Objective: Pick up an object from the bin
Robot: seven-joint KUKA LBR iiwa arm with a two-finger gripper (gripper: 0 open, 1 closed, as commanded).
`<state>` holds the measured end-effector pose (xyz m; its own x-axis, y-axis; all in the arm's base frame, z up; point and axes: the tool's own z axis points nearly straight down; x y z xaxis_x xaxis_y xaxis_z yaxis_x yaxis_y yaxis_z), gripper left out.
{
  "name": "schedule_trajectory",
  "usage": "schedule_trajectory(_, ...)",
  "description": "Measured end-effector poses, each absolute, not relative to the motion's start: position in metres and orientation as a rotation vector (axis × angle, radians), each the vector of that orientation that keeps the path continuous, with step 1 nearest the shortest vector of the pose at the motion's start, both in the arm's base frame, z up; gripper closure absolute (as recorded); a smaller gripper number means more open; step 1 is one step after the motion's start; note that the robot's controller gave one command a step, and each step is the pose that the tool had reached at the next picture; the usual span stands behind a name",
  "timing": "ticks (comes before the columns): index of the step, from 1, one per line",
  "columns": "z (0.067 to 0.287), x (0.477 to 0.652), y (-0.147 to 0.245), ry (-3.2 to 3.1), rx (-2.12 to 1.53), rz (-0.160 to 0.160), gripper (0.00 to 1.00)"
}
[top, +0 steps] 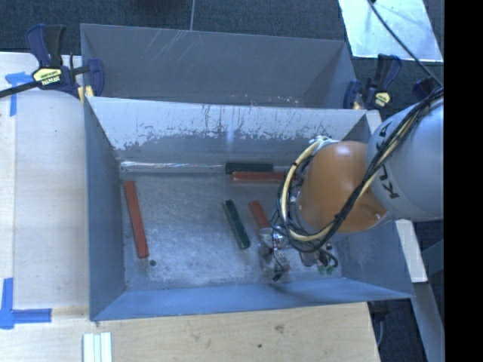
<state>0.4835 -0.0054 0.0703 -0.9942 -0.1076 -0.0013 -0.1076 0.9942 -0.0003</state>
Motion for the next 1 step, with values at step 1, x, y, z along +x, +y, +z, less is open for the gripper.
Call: schedule_trajectory(1, 0.1529, 0.4888, -0.0859, 3.127, -0.236, -0.007, 1.00)
